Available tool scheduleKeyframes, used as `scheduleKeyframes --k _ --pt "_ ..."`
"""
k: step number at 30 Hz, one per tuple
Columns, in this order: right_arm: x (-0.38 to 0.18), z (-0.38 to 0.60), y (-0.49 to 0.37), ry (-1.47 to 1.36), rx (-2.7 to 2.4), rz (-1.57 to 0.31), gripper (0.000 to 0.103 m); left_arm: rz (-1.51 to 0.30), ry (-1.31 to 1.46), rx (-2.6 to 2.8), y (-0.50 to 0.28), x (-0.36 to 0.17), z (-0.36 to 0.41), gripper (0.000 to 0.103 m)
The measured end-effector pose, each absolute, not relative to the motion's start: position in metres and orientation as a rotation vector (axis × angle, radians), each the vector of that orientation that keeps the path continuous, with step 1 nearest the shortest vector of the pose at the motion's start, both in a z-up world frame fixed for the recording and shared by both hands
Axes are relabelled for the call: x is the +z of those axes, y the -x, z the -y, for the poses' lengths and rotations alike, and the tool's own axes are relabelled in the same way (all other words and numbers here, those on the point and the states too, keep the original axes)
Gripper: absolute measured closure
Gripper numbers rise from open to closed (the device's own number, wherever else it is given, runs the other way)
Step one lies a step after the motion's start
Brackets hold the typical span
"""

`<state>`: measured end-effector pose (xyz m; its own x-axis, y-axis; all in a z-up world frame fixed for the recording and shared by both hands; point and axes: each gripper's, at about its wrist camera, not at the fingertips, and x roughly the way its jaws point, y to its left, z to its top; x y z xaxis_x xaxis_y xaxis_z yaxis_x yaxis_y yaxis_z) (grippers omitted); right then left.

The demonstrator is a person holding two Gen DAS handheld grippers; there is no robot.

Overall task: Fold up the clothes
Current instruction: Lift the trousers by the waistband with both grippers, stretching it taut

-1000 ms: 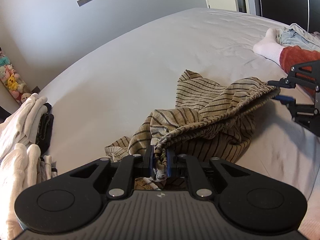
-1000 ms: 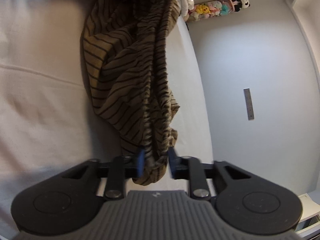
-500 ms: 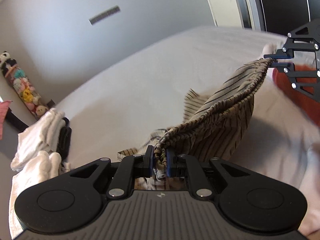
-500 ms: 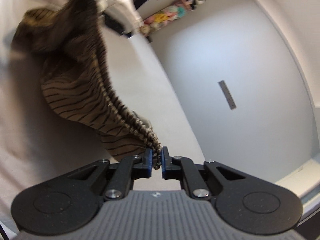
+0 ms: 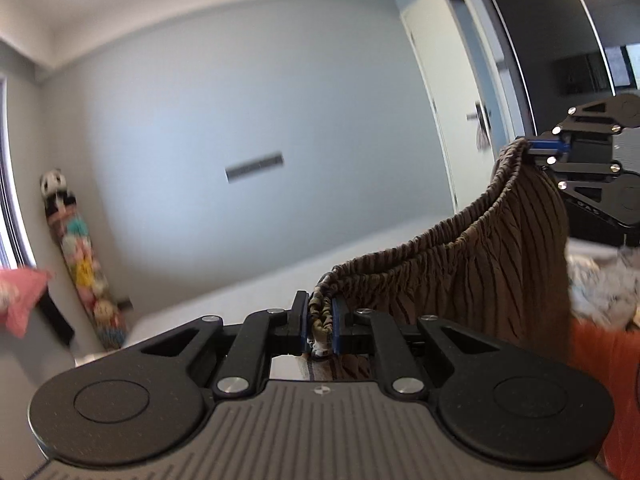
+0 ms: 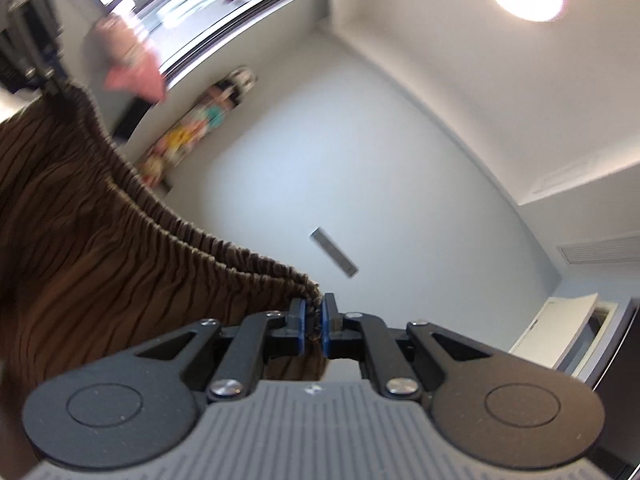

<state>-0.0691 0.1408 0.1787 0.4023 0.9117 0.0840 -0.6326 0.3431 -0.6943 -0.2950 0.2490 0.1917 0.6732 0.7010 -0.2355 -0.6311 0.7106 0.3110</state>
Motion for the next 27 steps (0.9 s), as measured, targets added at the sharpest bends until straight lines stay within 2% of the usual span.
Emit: scheduleKeyframes --k 5,9,13,16,20,23,27 --pt "0.218 -0.184 0.061 0.609 1.086 0.471 0.094 -0.453 -0.271 0.758 0.267 0.220 -0.299 0.090" --pt "0.194 -0.254 0.037 0.690 1.093 0.413 0.095 -0.584 -0.355 0.805 0.228 0.200 -0.342 0.090" --pt "0.176 -0.300 0.021 0.728 1.069 0.393 0.095 -0.585 -0.403 0.865 0.202 0.197 -0.379 0.090" --pt "0.186 -0.336 0.014 0.672 1.043 0.378 0.095 -0.568 -0.441 0.907 0.185 0.199 -0.403 0.090" --pt "0.210 -0.346 0.008 0.570 1.021 0.406 0.095 -0.490 -0.547 0.920 0.189 0.220 -0.385 0.090" --pt "0.211 -0.344 0.008 0.568 1.059 0.400 0.095 -0.490 -0.591 0.885 0.200 0.216 -0.377 0.090" --pt "0.171 -0.334 0.007 0.639 1.133 0.328 0.094 -0.562 -0.573 0.802 0.212 0.168 -0.366 0.090"
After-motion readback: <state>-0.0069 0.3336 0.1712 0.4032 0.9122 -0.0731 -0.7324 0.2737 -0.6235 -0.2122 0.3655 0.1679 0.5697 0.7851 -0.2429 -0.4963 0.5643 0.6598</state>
